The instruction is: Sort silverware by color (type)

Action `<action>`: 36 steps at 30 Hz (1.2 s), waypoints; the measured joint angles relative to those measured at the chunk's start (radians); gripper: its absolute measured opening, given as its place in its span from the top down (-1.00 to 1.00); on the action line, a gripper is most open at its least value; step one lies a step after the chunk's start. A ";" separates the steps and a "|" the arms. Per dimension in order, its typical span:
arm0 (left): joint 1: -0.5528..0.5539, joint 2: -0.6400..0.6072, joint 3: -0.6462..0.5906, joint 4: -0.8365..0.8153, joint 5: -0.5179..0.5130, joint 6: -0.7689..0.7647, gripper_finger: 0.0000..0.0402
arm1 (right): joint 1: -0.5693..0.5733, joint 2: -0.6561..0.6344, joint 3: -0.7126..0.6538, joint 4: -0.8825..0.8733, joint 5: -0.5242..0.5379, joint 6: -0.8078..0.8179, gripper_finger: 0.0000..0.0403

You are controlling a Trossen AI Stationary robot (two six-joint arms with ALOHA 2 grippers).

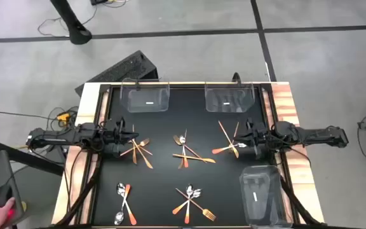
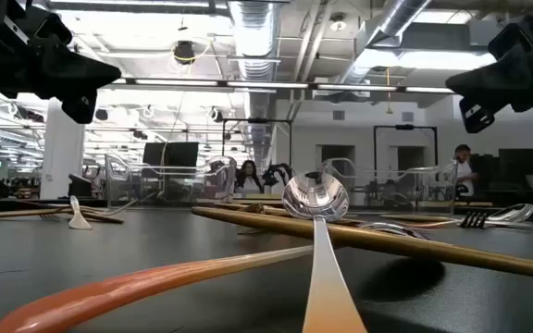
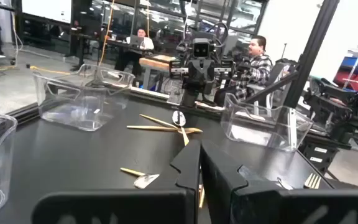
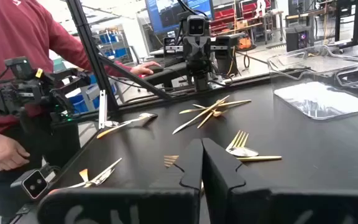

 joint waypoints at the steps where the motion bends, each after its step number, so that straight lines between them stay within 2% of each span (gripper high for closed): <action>1: 0.000 0.000 0.000 0.000 0.000 0.000 0.99 | 0.000 0.000 0.000 0.000 0.000 0.000 0.85; 33: 0.000 0.000 0.000 -0.002 0.000 0.000 0.99 | 0.000 0.000 0.000 0.000 0.000 0.000 0.85; 36: 0.000 0.081 0.001 -0.003 0.063 0.003 0.99 | 0.000 0.000 0.000 0.000 0.001 0.000 0.85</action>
